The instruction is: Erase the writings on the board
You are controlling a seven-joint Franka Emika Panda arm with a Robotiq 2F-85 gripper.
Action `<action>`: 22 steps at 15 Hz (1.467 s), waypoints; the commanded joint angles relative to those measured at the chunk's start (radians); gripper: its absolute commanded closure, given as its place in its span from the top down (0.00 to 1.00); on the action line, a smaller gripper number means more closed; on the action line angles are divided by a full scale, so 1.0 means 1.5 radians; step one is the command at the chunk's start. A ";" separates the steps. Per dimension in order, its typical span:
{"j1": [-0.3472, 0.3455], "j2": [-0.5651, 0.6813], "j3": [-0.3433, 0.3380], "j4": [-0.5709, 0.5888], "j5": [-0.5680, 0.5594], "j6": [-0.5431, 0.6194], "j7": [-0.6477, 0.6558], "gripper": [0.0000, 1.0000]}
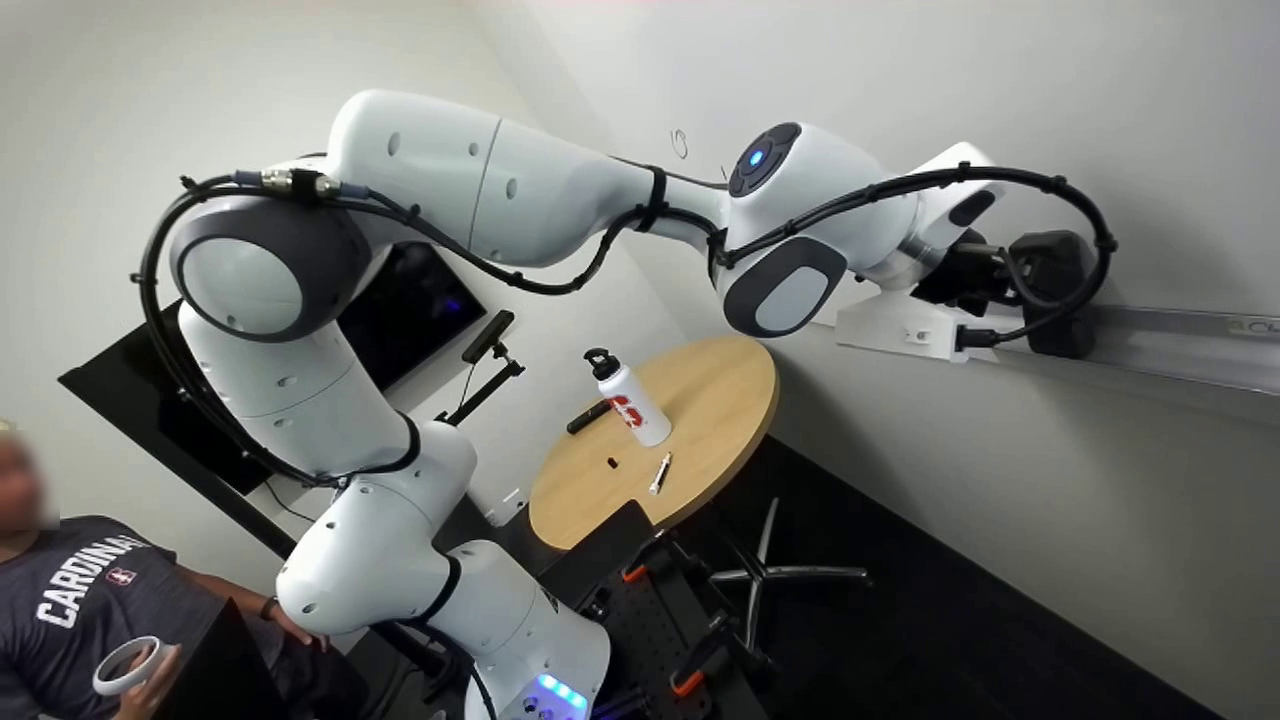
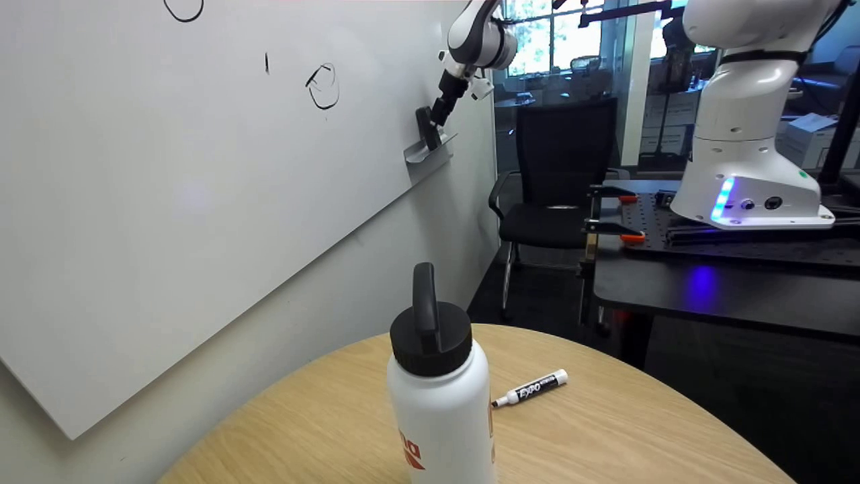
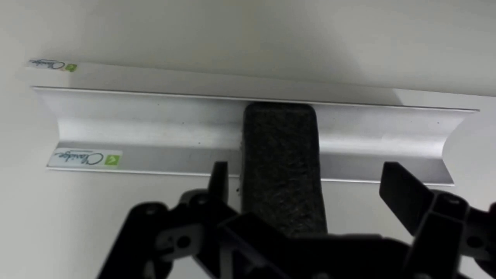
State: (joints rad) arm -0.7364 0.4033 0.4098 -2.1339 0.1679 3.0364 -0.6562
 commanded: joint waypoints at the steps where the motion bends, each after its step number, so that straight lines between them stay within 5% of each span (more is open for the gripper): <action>1: 0.044 -0.006 -0.041 0.000 -0.012 0.016 0.035 1.00; 7: 0.111 -0.002 -0.109 0.009 -0.008 0.031 0.079 1.00; 16: 0.115 0.010 -0.111 0.034 -0.001 0.033 0.076 1.00; 17: 0.114 0.012 -0.110 0.036 0.000 0.032 0.075 0.75; 19: 0.114 0.012 -0.109 0.037 -0.001 0.032 0.073 0.68; 22: 0.112 0.013 -0.107 0.039 0.000 0.031 0.072 0.42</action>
State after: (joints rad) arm -0.5779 0.4078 0.2568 -2.0952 0.1667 3.0598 -0.5598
